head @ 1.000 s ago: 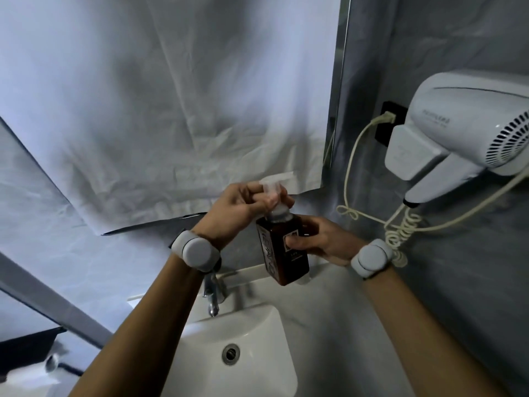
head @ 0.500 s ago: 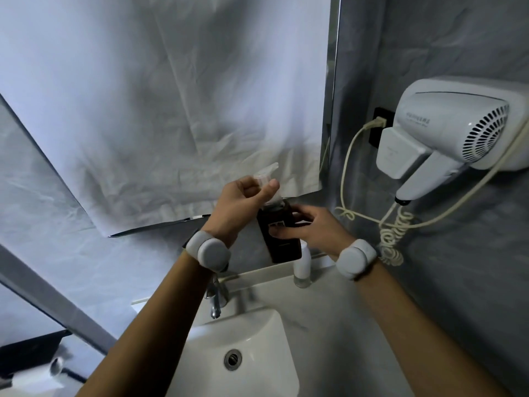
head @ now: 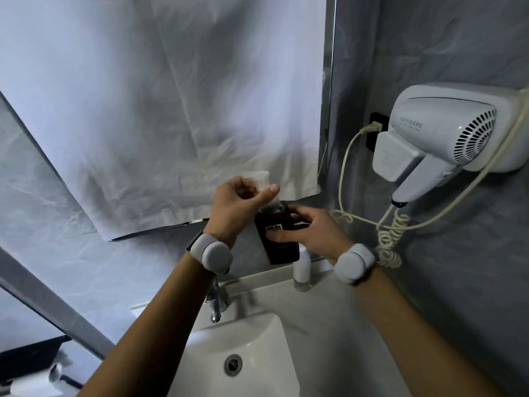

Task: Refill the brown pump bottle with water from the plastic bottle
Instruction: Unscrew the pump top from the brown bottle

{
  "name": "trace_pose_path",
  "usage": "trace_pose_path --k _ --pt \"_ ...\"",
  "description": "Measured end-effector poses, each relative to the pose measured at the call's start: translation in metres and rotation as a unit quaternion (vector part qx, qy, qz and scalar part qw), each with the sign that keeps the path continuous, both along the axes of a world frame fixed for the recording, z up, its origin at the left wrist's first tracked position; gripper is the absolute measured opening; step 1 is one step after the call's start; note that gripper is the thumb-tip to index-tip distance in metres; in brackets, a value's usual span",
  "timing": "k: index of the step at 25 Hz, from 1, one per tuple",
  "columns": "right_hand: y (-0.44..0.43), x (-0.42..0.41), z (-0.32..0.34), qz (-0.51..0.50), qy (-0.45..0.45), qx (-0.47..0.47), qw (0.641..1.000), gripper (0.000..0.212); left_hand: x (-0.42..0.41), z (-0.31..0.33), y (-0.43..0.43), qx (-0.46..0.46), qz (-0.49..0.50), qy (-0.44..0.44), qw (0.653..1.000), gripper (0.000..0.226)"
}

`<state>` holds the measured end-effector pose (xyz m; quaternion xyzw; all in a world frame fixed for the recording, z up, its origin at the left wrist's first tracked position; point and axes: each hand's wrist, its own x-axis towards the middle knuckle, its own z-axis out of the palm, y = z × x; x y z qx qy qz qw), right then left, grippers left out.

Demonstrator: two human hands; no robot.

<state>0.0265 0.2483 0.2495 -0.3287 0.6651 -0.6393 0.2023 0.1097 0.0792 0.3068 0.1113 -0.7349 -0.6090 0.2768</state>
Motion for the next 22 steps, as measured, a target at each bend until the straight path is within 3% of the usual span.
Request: trace_pose_path --k 3,7,12,17,19,22 --pt "0.000 -0.002 0.003 0.003 -0.005 0.000 1.000 0.046 0.001 0.006 -0.002 -0.001 -0.041 -0.006 0.999 0.023" --pt "0.003 -0.012 0.007 0.008 -0.034 -0.001 0.999 0.057 0.003 0.009 -0.009 0.038 -0.160 -0.005 0.986 0.030" --pt "-0.001 -0.014 0.005 -0.004 -0.039 0.012 0.999 0.063 -0.006 0.009 -0.010 0.044 -0.074 -0.018 0.996 0.029" --pt "-0.012 -0.008 0.004 -0.031 -0.029 0.011 0.999 0.053 -0.014 0.007 -0.007 -0.055 0.022 -0.027 0.998 0.033" --pt "-0.015 -0.007 0.004 -0.035 -0.036 0.007 0.999 0.056 -0.015 0.007 -0.011 -0.057 0.018 -0.041 0.997 0.045" --pt "-0.016 -0.012 0.005 -0.033 -0.041 0.006 0.999 0.056 -0.012 0.008 -0.018 -0.010 -0.055 -0.038 0.998 0.037"
